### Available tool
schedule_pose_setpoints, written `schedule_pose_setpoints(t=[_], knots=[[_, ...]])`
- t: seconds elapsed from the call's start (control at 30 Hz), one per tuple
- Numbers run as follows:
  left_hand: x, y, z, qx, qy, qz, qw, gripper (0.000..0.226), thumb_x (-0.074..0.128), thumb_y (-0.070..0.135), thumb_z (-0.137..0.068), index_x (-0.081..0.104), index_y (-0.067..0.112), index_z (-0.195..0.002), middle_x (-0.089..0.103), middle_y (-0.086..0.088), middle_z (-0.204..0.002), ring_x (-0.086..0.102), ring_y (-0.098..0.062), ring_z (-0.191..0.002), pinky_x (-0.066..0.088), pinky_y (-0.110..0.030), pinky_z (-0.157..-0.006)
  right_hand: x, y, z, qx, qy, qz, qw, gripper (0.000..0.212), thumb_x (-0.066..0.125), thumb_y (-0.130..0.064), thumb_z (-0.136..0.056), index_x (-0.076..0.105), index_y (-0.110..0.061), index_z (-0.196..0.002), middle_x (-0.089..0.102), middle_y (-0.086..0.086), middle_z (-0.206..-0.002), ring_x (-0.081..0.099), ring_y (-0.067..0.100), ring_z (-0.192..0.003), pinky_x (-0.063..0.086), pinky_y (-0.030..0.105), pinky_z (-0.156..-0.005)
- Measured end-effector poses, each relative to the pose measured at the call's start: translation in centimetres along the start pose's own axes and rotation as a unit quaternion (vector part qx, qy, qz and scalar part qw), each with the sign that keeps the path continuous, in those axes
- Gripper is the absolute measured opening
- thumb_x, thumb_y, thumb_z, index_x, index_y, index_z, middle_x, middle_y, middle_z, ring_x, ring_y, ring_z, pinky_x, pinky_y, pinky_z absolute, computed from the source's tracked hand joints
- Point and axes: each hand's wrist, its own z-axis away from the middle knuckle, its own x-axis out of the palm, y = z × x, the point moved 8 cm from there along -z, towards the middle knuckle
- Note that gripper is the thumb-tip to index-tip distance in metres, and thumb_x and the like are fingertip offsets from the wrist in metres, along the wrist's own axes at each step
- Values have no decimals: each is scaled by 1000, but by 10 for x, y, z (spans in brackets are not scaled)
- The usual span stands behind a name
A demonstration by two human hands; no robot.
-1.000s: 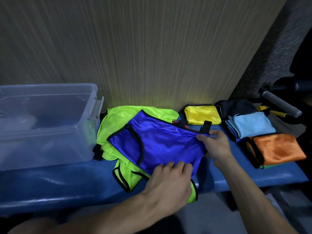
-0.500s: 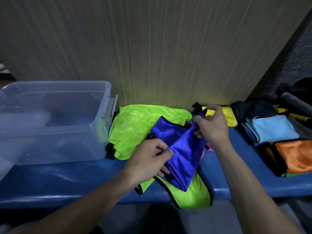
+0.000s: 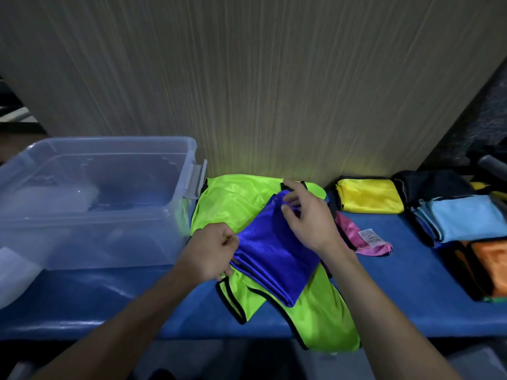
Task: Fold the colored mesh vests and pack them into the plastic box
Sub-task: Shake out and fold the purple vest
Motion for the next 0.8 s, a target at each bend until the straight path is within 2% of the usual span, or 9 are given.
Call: schedule_pose_setpoints(t=[0.1,0.17,0.27,0.33,0.47,0.6,0.7,0.73,0.8], knots=[[0,3,4,2,0,11,1000,15,50,19,-103,59,9,-96,70,-11,-68,57,-6,-36,44,-22,-39,-16,5,11,-5,51,136,989,44,65,-20,-93,58,-18,-137,65,2,-121,57,28,-115,49,45,-97],[1,4,6,2,1,14,1000,15,53,19,-101,59,8,-92,71,-11,-70,62,-7,-40,45,-23,-40,-21,17,12,58,53,185,980,45,64,-29,-95,56,-19,-139,62,3,-130,50,32,-124,45,49,-101],[6,2,8,0,2,24,1000,18,57,20,-99,58,9,-85,70,-8,-70,71,-12,-55,53,-28,-44,-17,40,9,145,14,195,970,48,62,-37,-98,53,-21,-142,60,3,-136,43,32,-132,35,52,-107],[8,-1,7,0,5,31,999,20,57,20,-99,56,8,-83,69,-7,-71,73,-14,-60,56,-31,-47,-16,45,7,155,24,173,972,41,63,-34,-98,58,-22,-137,67,5,-123,44,32,-130,32,50,-104],[1,-5,8,3,34,46,998,21,56,20,-100,53,7,-84,65,-7,-68,69,-15,-54,53,-31,-45,-17,32,2,101,84,119,984,28,68,-28,-96,68,-23,-124,71,2,-105,50,27,-119,32,42,-96],[-11,-2,6,77,105,-127,983,20,56,23,-98,51,12,-82,53,3,-61,53,-16,-57,32,-33,-53,-9,26,12,66,79,172,980,38,67,-33,-95,61,-23,-131,61,0,-126,47,28,-121,35,45,-98],[-4,-1,6,105,94,-234,962,12,50,25,-101,50,13,-97,58,0,-81,61,-29,-77,39,-35,-61,-15,7,33,-15,93,190,977,40,67,-37,-92,60,-22,-129,55,-1,-125,46,26,-117,39,44,-95],[-4,6,9,135,116,-274,945,10,53,24,-100,51,15,-104,59,0,-94,61,-28,-87,44,-37,-64,-14,-3,43,-55,77,193,977,38,65,-39,-92,61,-22,-126,55,-2,-124,47,24,-115,40,43,-93],[-2,32,21,244,158,-307,906,24,64,17,-94,58,17,-116,56,1,-109,57,-23,-96,51,-37,-66,-9,-20,65,-129,18,194,972,38,58,-49,-93,62,-24,-121,55,-5,-122,50,22,-113,42,43,-91]])
